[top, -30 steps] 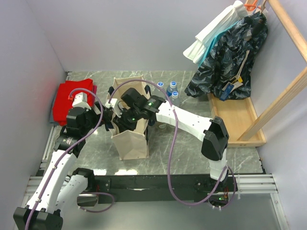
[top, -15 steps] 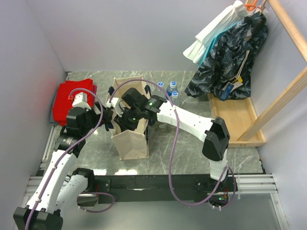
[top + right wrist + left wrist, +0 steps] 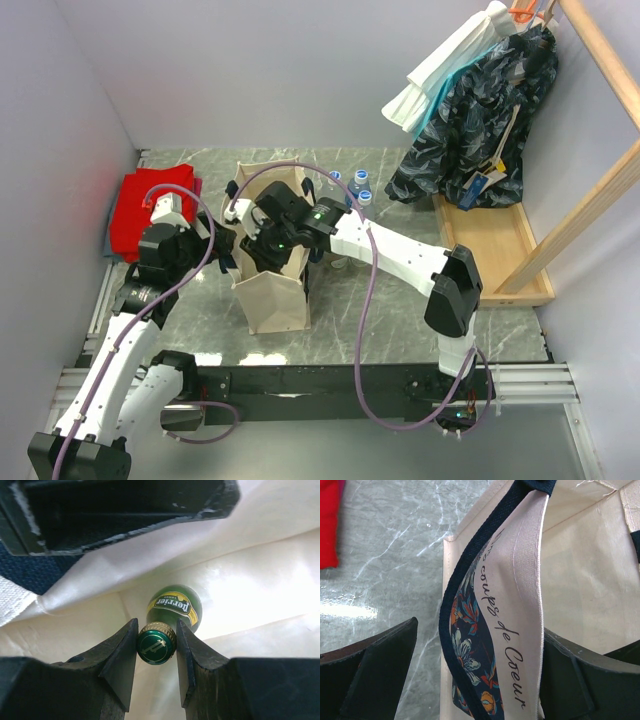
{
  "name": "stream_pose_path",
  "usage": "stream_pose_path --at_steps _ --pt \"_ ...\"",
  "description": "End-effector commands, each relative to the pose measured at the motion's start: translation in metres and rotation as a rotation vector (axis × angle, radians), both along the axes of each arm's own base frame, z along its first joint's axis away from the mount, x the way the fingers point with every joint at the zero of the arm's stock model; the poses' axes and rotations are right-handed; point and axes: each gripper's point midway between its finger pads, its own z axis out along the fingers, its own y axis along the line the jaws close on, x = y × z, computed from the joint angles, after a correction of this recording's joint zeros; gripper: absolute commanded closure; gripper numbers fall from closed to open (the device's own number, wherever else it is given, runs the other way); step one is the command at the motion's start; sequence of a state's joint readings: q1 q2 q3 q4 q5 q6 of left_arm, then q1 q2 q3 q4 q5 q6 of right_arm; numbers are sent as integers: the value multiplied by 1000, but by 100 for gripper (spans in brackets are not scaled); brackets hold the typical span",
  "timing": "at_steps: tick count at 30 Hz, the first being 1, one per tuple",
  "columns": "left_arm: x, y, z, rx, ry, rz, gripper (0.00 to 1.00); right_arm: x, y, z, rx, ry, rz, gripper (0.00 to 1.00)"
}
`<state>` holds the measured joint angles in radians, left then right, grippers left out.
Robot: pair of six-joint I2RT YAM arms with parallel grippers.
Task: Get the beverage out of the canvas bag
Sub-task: Take out the drink from the canvas bag.
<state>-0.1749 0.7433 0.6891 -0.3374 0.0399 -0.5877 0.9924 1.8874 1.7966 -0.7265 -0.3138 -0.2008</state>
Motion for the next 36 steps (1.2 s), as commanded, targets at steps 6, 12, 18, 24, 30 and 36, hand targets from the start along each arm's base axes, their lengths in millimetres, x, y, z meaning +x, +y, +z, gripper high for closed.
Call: stream_pose_path --at_steps 6,12,18,24,30,36 --pt "2 -3 16 0 -54 -18 3 15 12 100 214 -180 -26 100" --pt "3 -3 17 -1 -54 -16 4 21 13 111 221 -208 -35 100" --pt "3 -3 15 2 -50 -17 4 28 15 120 232 -233 -53 100" --pt "3 -3 16 1 -53 -17 3 33 13 128 242 -262 -70 100" --pt "3 -3 17 1 -54 -17 4 41 13 137 250 -296 -100 100" --pt "2 -2 16 0 -54 -15 4 53 10 144 258 -330 -149 100"
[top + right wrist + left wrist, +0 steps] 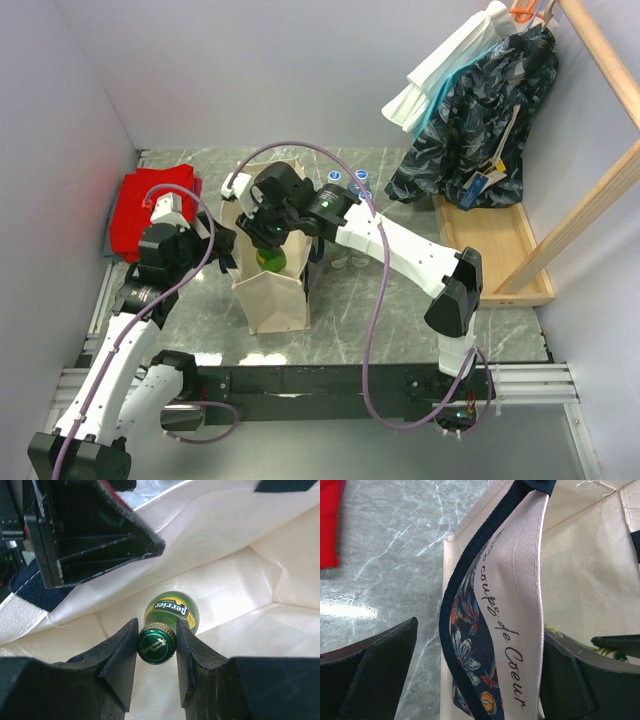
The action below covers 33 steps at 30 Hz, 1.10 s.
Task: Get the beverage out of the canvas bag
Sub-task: Take out the drink from the canvas bag.
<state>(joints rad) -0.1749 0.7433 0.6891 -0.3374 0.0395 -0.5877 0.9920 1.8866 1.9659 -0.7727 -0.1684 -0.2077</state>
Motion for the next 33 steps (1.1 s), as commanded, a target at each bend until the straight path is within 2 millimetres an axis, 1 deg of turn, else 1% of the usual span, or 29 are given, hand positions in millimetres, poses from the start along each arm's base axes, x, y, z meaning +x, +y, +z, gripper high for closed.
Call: stream_pose_path --at_steps 1,15,23,24,26,28,33 --pt "3 -2 18 0 -59 -16 4 23 8 89 210 -187 -40 100" --pt "3 -3 16 1 -53 -16 4 39 3 110 265 -232 -96 100" --pt "3 -3 15 3 -50 -16 4 45 -3 127 295 -257 -135 100" --pt "3 -3 17 1 -54 -17 4 46 -4 135 309 -266 -140 100" --pt "3 -3 16 0 -51 -20 4 46 -5 138 312 -261 -142 100" --pt "4 -4 15 3 -48 -22 4 44 -7 149 328 -265 -141 100" --pt "4 -4 15 1 -48 -22 4 39 -13 166 344 -269 -133 100"
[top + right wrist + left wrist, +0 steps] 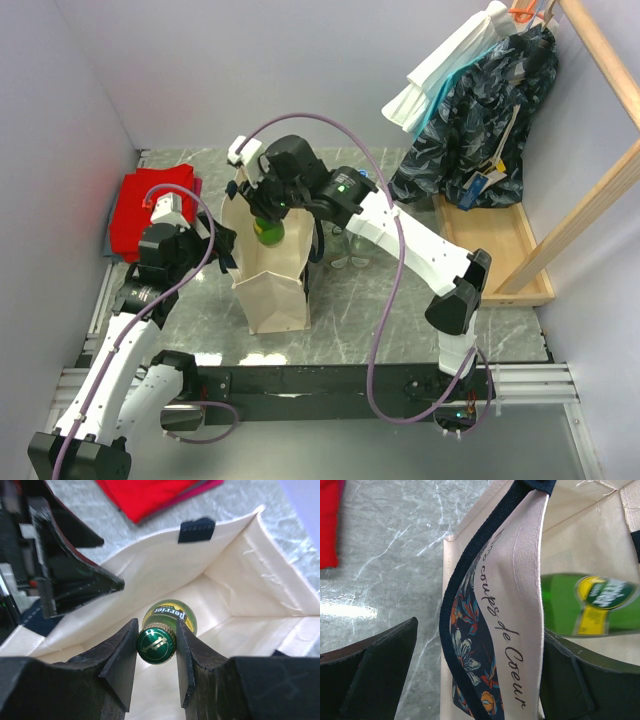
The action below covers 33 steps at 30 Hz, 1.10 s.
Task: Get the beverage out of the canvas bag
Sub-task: Take out the drink from the canvas bag.
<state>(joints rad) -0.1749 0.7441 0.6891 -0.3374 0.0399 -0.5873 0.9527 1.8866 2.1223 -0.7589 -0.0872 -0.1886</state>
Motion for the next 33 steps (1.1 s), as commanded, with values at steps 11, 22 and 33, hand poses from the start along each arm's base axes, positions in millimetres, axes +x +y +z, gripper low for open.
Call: stream_pose_path --at_steps 11,22,33 --pt "4 -4 15 2 -48 -23 4 -4 -25 129 264 -208 -45 100" --pt "4 -4 14 0 -46 -21 4 -9 -41 162 325 -279 -72 100" --pt "4 -4 14 2 -46 -25 4 -12 -60 199 400 -376 -111 100"
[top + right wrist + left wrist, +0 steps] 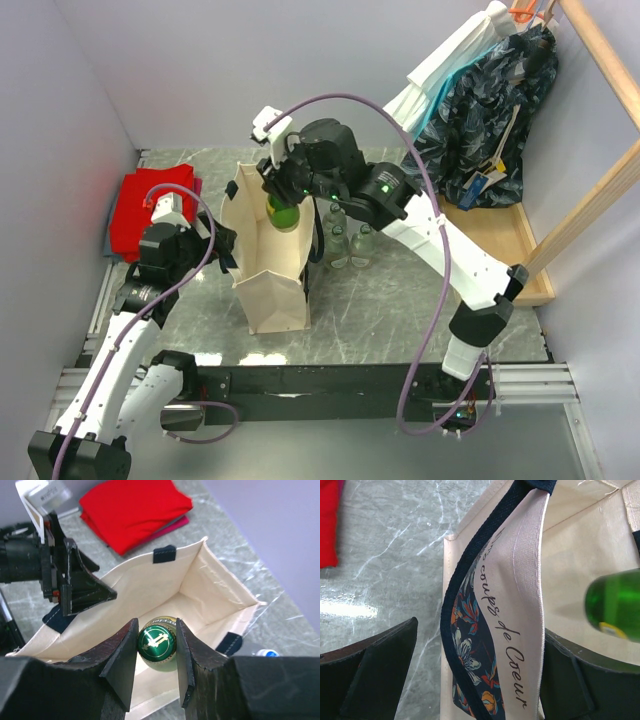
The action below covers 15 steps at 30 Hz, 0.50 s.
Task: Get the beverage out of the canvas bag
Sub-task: Take out the drink from the canvas bag, then place the drink at the center of the board.
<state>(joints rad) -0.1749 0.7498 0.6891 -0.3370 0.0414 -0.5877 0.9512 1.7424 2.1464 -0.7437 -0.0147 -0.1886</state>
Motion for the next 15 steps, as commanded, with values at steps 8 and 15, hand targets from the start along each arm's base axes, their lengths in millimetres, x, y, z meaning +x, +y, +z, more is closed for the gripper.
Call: stream_pose_path --at_steps 8,15 --pt "3 -4 16 -1 -52 -23 4 -7 -39 138 295 -307 -80 100" --pt "4 -4 16 0 -53 -27 4 -8 -54 151 309 -346 -133 100"
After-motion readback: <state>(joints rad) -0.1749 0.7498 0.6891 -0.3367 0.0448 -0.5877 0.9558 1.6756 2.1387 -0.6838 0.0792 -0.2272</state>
